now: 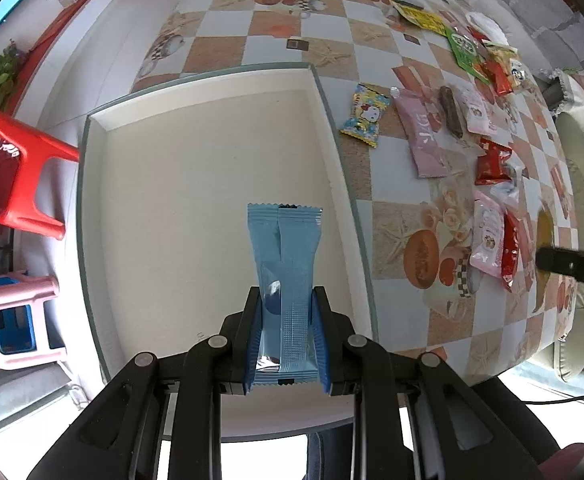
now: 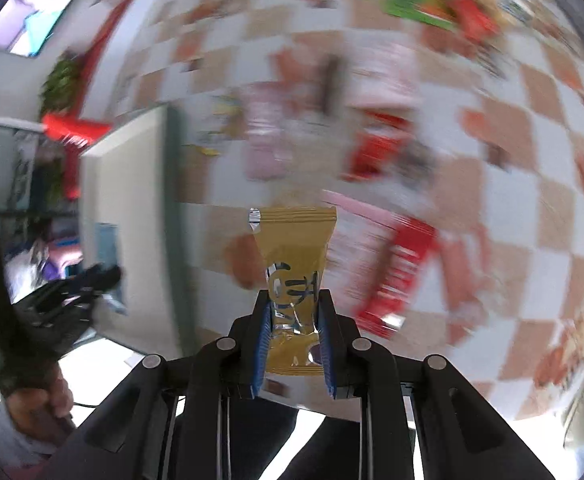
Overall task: Organize snacks
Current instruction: 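Carry both packets over the white tray and open both tools to drop them, then grasp the pink bar packet with the left tool while the right tool grasps the red packet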
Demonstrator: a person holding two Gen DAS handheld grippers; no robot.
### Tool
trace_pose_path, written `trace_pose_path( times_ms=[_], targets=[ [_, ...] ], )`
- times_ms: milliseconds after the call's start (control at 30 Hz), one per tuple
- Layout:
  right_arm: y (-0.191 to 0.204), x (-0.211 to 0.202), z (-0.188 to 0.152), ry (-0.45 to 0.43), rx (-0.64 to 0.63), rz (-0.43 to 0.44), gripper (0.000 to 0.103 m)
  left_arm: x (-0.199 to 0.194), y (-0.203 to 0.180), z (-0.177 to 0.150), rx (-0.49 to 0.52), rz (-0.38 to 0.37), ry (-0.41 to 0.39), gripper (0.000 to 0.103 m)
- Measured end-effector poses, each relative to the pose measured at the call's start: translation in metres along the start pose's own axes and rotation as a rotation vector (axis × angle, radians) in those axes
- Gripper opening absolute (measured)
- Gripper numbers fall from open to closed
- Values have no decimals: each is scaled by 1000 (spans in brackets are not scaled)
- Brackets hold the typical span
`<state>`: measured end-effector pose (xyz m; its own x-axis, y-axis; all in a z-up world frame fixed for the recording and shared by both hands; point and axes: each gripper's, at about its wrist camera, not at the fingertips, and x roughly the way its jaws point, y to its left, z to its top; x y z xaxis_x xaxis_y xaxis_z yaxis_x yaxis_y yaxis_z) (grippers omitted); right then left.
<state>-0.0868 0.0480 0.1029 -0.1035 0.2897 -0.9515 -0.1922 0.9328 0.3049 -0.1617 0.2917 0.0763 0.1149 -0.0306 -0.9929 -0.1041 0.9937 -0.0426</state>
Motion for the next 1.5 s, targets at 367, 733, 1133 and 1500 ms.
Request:
trace_pose_path(
  times_ms=[367,733,1133,1500],
  targets=[
    [125,52,15,118,-281,96,23,7,37,-17,-109,23,29,26],
    [126,73,24,196,-261,69,84,19,51,-27,-126,88,55,66],
    [-33,30,19,102,128,-64,99,-4,4,13,-9,8,-1,74],
    [-132,14,-14,82,374,-81,99,21,-88,104,9,-124,47,75]
  ],
)
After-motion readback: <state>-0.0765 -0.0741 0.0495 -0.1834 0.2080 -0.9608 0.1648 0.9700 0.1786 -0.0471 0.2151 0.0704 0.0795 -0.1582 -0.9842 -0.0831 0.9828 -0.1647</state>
